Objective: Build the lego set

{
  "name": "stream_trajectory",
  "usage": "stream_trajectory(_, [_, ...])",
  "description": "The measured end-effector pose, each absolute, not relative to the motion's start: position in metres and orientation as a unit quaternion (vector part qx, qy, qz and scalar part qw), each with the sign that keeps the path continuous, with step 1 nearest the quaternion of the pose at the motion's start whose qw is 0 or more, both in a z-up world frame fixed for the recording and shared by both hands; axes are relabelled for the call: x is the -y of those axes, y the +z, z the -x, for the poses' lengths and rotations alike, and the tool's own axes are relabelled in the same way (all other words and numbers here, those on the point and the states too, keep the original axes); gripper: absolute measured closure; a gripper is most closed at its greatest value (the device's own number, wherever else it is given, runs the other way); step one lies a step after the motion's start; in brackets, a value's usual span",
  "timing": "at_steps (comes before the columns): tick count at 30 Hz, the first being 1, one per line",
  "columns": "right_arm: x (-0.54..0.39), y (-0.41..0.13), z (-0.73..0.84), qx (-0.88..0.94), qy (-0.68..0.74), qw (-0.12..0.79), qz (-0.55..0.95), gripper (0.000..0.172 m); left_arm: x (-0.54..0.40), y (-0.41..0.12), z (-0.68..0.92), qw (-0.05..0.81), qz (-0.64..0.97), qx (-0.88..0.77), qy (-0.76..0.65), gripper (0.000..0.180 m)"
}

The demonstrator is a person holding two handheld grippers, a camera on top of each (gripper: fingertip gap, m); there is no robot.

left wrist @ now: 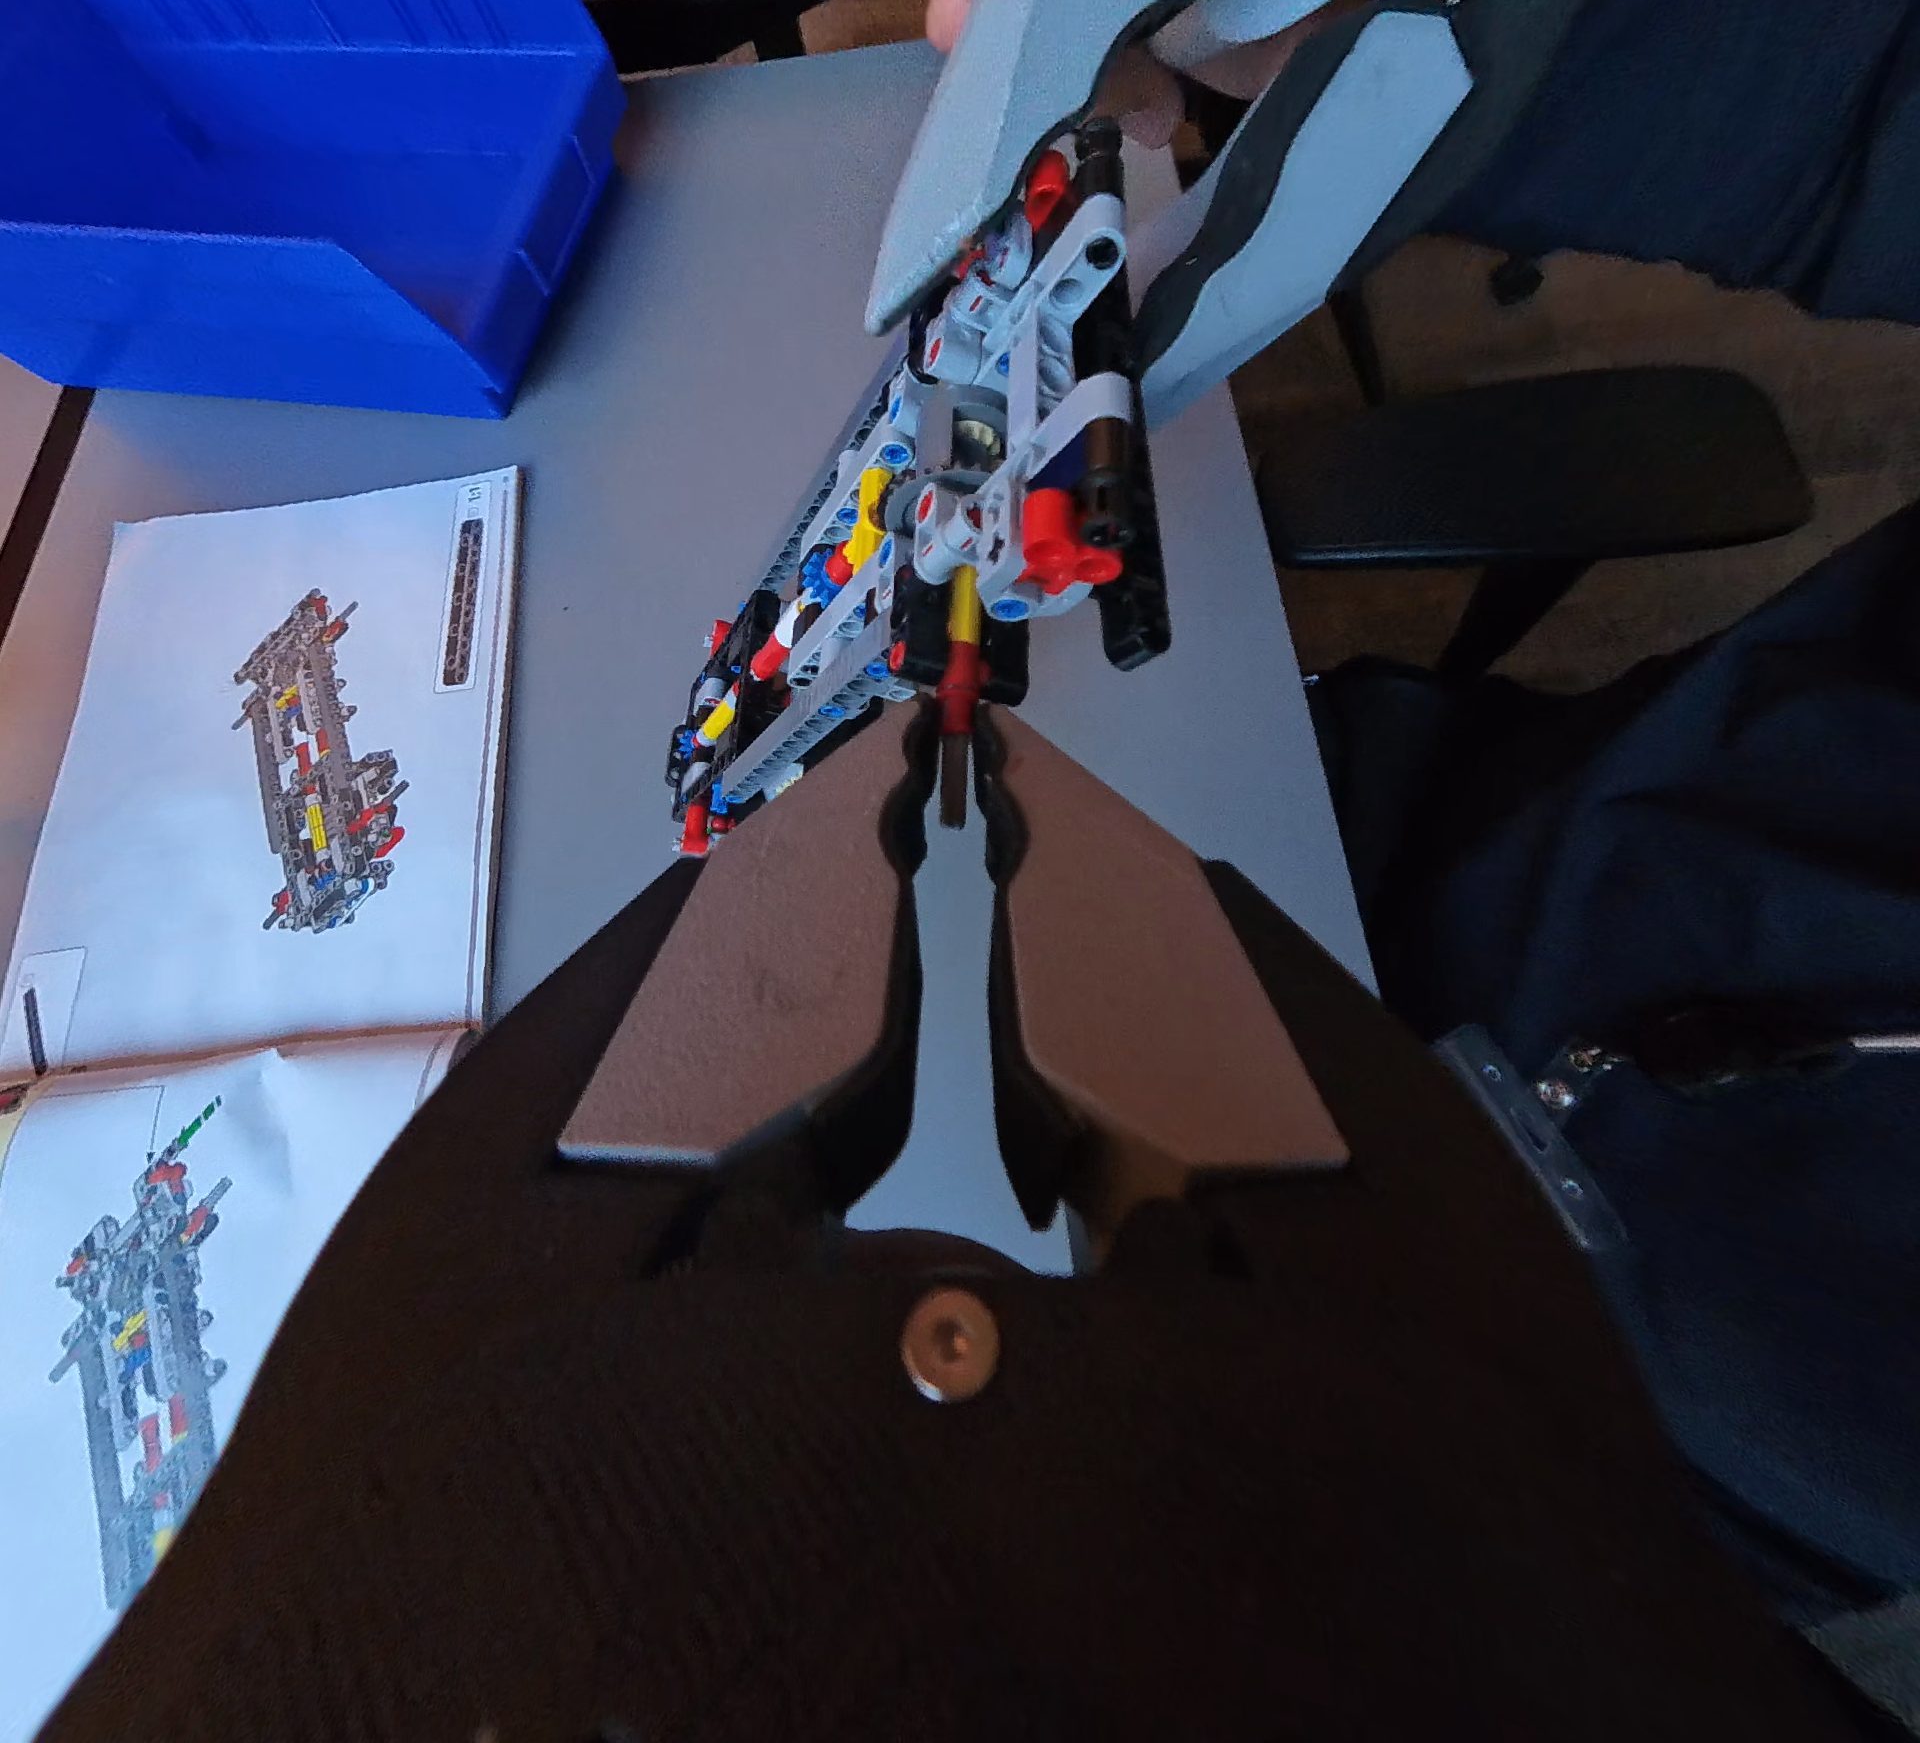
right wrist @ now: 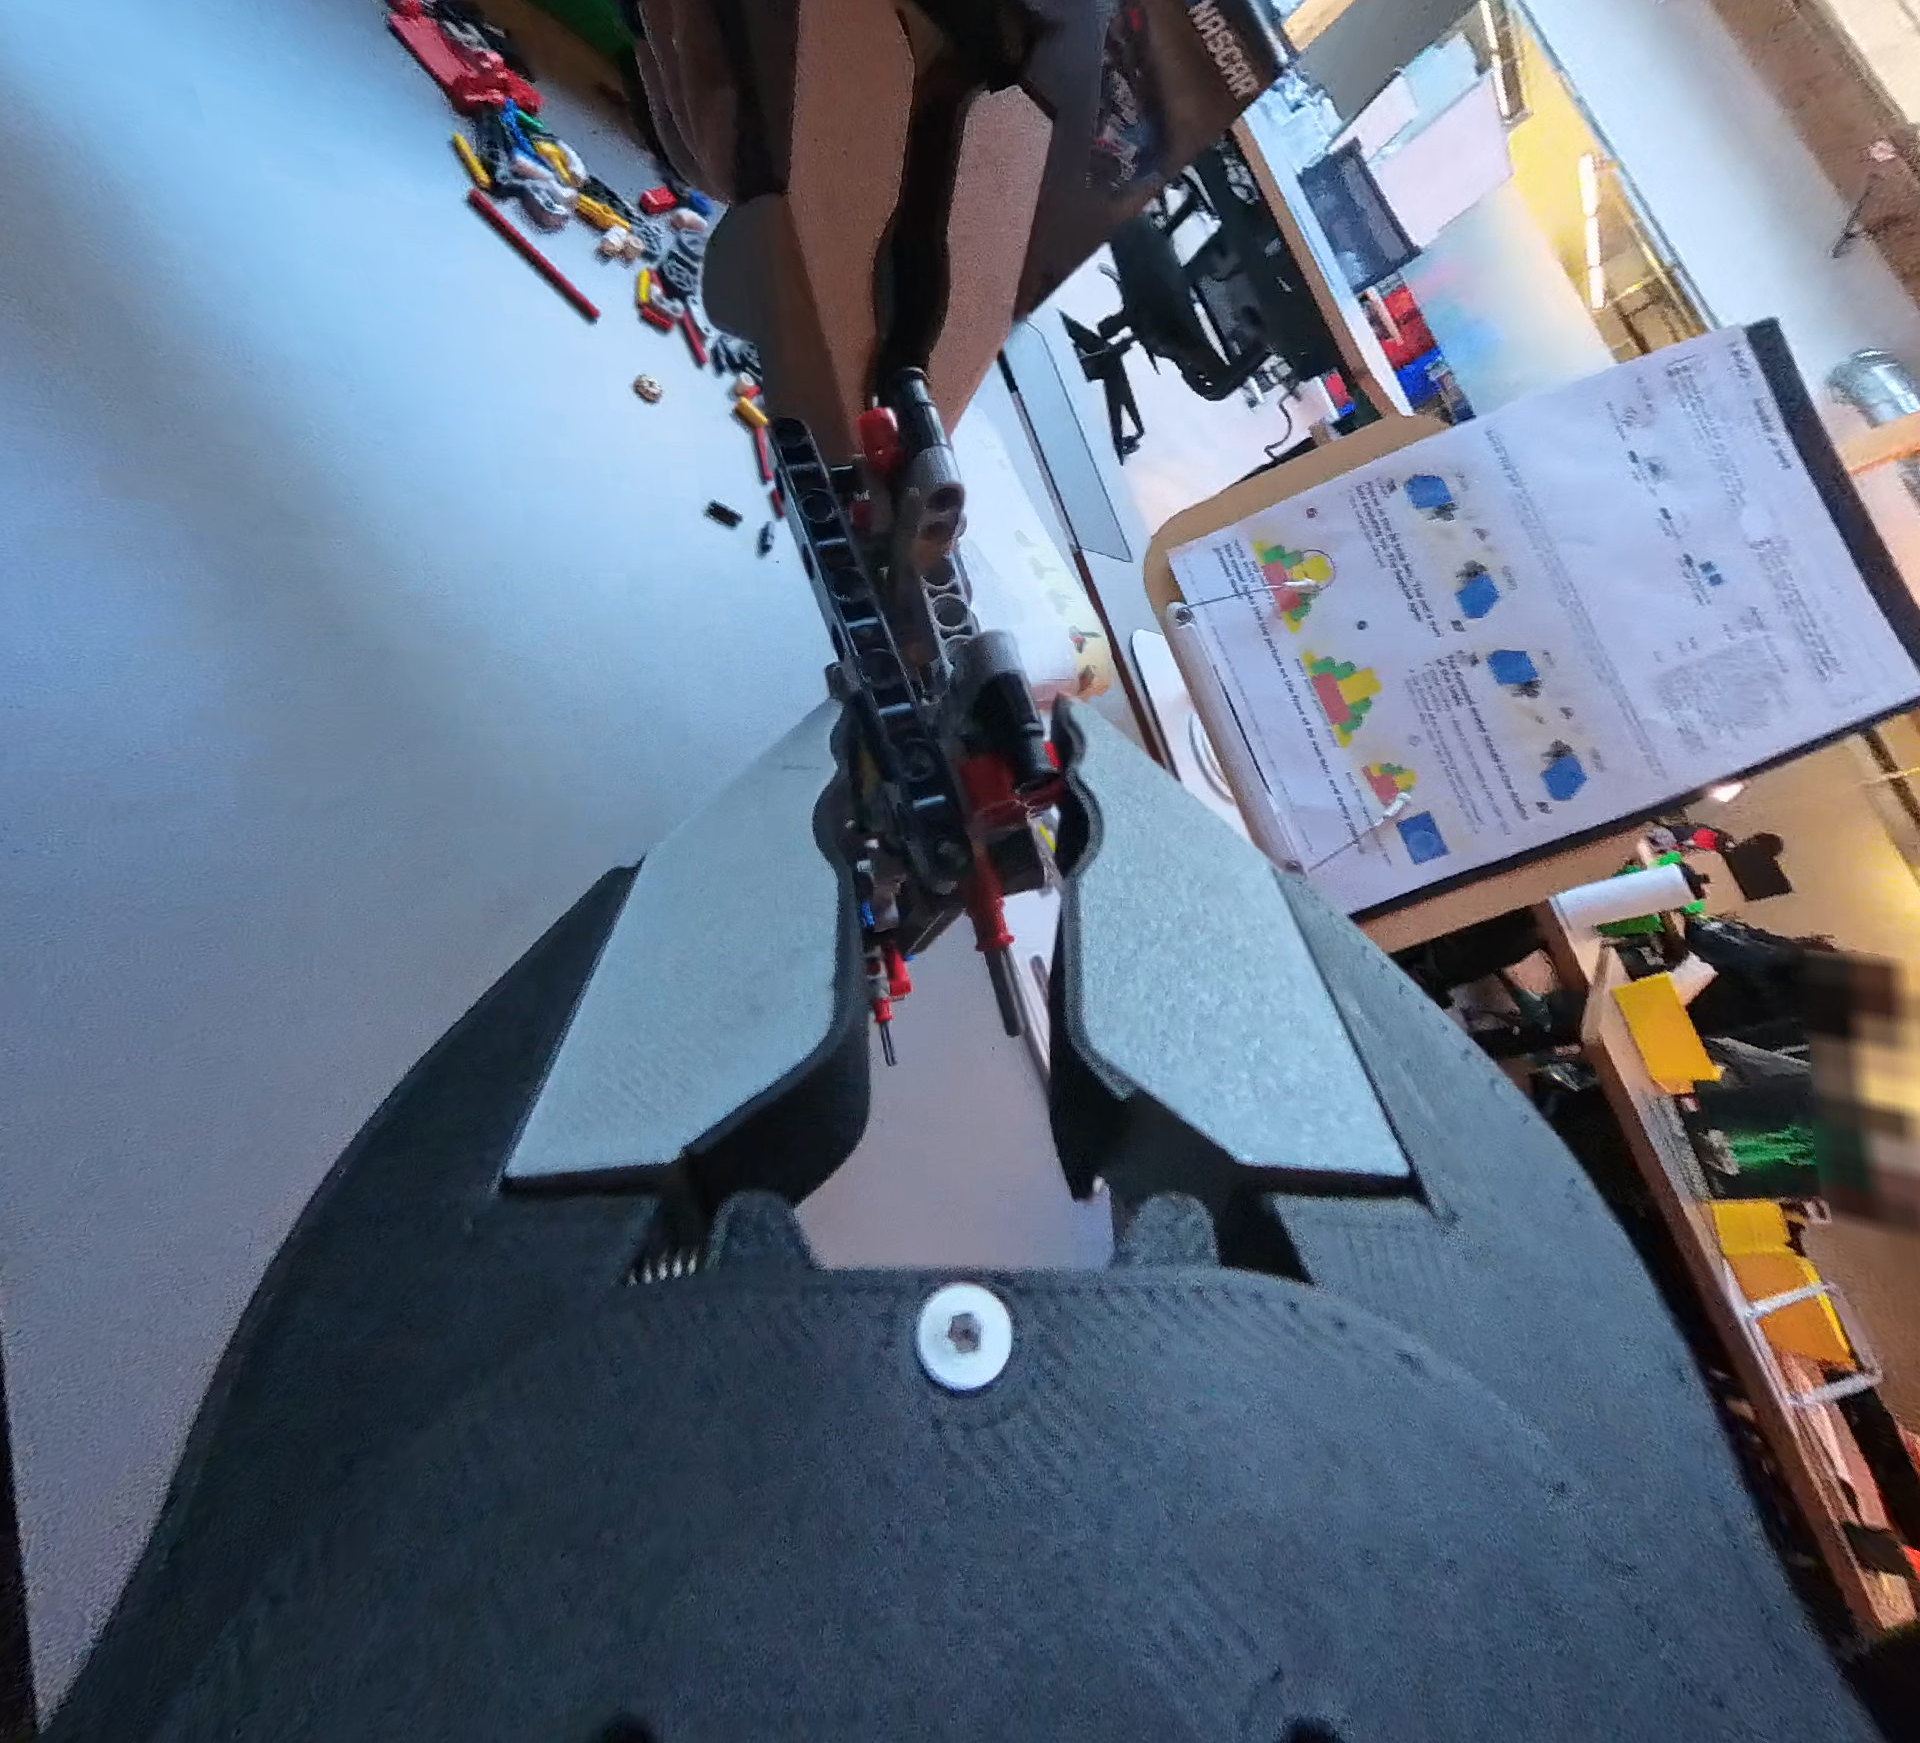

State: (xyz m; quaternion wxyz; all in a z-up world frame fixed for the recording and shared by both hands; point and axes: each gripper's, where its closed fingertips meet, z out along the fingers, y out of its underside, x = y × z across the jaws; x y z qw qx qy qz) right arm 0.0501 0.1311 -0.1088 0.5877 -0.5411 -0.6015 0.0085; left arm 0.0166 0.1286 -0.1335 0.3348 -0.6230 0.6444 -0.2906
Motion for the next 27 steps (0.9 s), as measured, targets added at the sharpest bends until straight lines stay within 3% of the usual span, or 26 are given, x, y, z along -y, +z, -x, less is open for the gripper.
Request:
stream_trajectory(3, [-0.130,-0.109,-0.048,0.604,0.020,0.584,0.541,0.140,-0.126,-0.128,-0.010,0.370,0.611,-0.636,-0.293,0.169])
stream_trajectory(5, [-0.133,-0.108,-0.050,0.596,0.022,0.583,0.552,0.140,-0.121,-0.122,-0.003,0.410,0.592,-0.642,-0.265,0.129])
stream_trajectory(7, [-0.133,-0.109,-0.048,0.597,0.023,0.581,0.553,0.140,-0.119,-0.113,-0.001,0.469,0.563,-0.648,-0.209,0.114])
stream_trajectory(12, [-0.133,-0.108,-0.036,0.606,0.019,0.575,0.549,0.142,-0.120,-0.111,-0.013,0.499,0.526,-0.677,-0.126,0.122])
stream_trajectory(16, [-0.132,-0.110,-0.031,0.618,0.013,0.567,0.544,0.143,-0.120,-0.106,-0.013,0.495,0.514,-0.688,-0.130,0.148])
stream_trajectory(23, [-0.135,-0.120,-0.032,0.621,0.014,0.557,0.551,0.143,-0.125,-0.114,-0.012,0.512,0.463,-0.722,-0.031,0.154])
stream_trajectory(27, [-0.127,-0.124,-0.033,0.635,0.020,0.550,0.542,0.144,-0.117,-0.117,-0.013,0.485,0.464,-0.739,-0.055,0.155])
